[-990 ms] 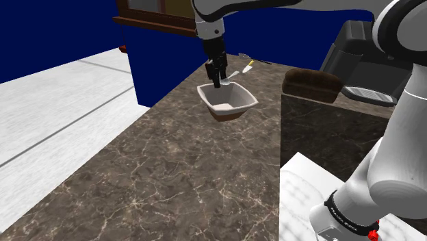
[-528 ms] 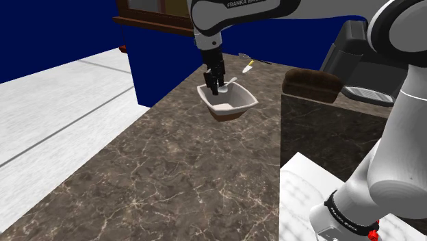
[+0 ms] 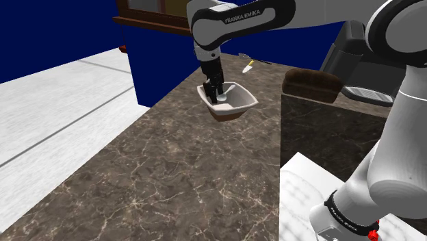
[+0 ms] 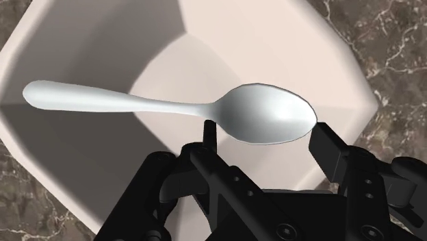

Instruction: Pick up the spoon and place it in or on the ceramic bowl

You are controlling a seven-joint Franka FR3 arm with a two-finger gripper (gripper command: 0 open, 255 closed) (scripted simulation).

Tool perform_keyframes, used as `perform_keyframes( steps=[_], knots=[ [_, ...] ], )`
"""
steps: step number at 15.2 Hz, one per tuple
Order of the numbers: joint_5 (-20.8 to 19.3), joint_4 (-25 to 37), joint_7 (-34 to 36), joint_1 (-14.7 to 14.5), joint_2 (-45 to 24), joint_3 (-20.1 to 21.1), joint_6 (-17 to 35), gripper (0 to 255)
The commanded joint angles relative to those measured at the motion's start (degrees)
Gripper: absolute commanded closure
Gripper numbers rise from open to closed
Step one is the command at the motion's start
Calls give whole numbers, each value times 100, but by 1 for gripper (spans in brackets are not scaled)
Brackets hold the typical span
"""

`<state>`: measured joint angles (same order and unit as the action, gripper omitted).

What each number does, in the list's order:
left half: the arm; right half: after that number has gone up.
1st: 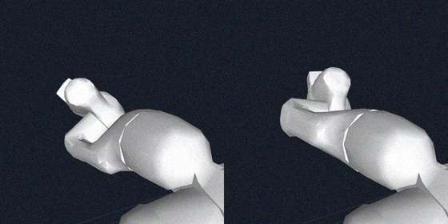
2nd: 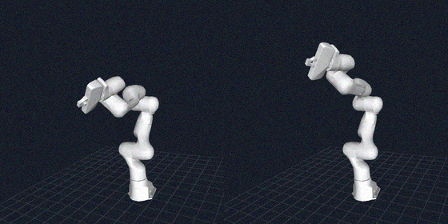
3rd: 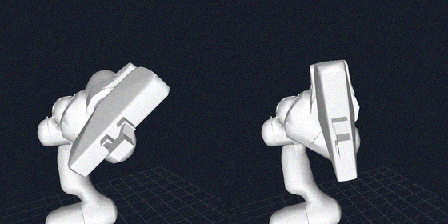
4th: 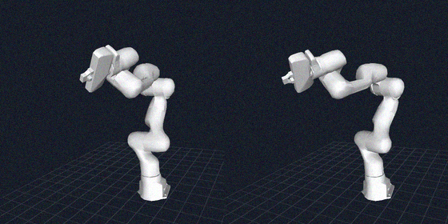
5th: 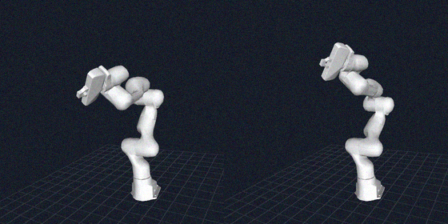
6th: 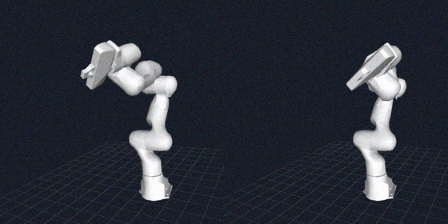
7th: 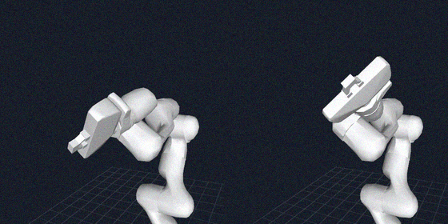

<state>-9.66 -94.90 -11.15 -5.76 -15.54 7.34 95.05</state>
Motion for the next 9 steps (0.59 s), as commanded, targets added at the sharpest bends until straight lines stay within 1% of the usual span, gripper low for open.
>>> perform_keyframes(
  steps=[1, 6, 7, 9],
  knots=[
    [-2, -11, 0, 2, -11, -2, 25, 255],
    [-2, -10, 0, 2, -11, -2, 24, 255],
    [-2, -10, 0, 2, -11, -2, 24, 0],
    [-2, -10, 0, 2, -11, -2, 24, 0]
  ],
)
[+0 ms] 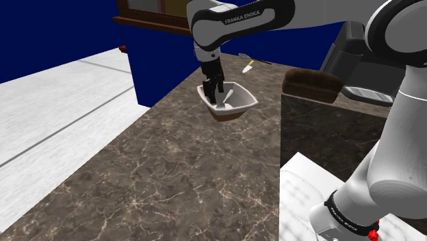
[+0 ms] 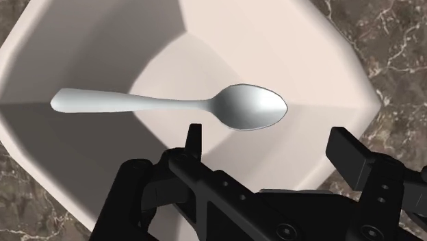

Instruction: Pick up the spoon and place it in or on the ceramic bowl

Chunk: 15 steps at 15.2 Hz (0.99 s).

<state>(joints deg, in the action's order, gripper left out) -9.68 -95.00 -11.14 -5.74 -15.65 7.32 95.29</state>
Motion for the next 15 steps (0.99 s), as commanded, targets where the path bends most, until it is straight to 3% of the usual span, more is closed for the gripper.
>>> perform_keyframes(
  steps=[1, 3, 7, 15],
  knots=[
    [0, 0, 0, 0, 0, 0, 0, 0],
    [0, 0, 0, 0, 0, 0, 0, 0],
    [1, 952, -24, -81, -178, 30, -779, 0],
    [1, 952, -24, -81, -178, 30, -779, 0]
  ],
)
